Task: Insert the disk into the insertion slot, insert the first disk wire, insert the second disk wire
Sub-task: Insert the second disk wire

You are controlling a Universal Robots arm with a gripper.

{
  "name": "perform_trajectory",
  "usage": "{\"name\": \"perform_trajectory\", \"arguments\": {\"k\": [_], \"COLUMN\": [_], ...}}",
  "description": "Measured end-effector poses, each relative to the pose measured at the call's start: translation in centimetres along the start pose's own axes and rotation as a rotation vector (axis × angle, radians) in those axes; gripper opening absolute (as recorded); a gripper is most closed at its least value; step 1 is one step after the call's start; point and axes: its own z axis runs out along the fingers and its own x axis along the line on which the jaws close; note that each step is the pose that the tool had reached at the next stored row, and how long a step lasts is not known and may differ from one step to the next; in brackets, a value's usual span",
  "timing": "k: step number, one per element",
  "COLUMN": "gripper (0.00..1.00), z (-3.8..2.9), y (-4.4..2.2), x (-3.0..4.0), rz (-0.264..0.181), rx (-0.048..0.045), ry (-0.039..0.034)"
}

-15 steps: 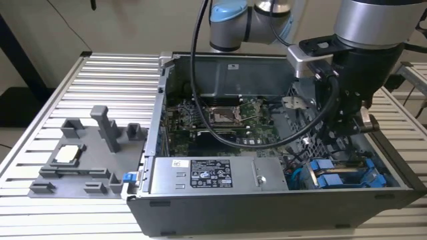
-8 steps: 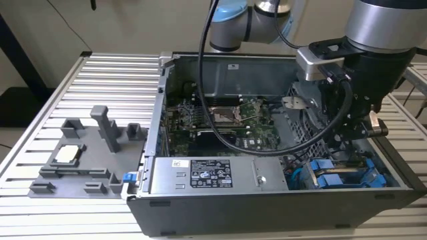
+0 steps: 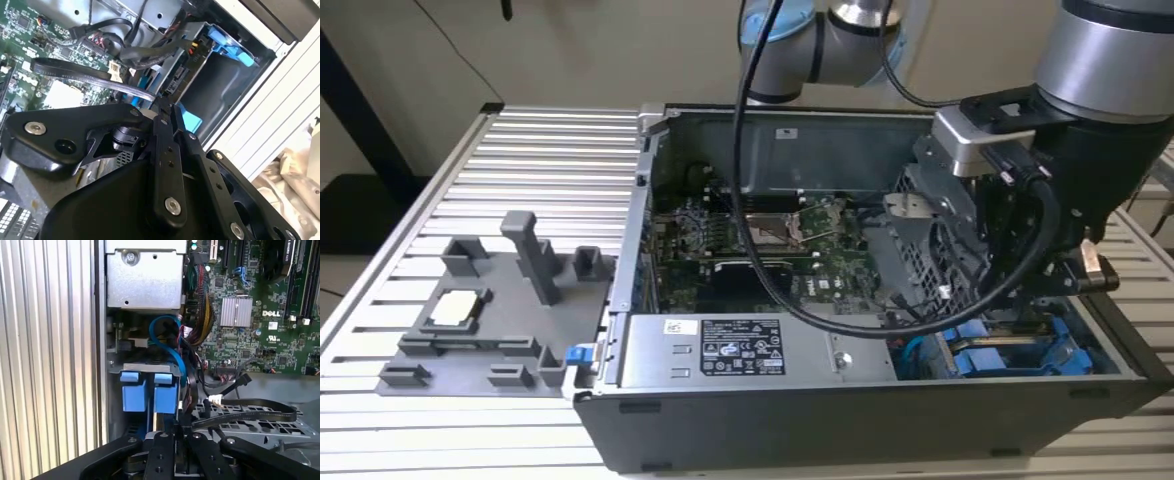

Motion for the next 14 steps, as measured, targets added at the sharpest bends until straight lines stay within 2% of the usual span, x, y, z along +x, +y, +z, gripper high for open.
{"name": "perform_trajectory", "arguments": {"k": [6, 7, 14], "gripper": [0.16, 0.16, 0.16], "z": [0.41, 0.44, 0.44], "y": [-0.62, -0.64, -0.64], "x": [1.48, 1.52, 1.60], "rz": [-0.001, 0.000, 0.013], "rx": [-0.0155, -0.0153, -0.0115], "ry": [-0.0008, -0.0110, -0.1370]}}
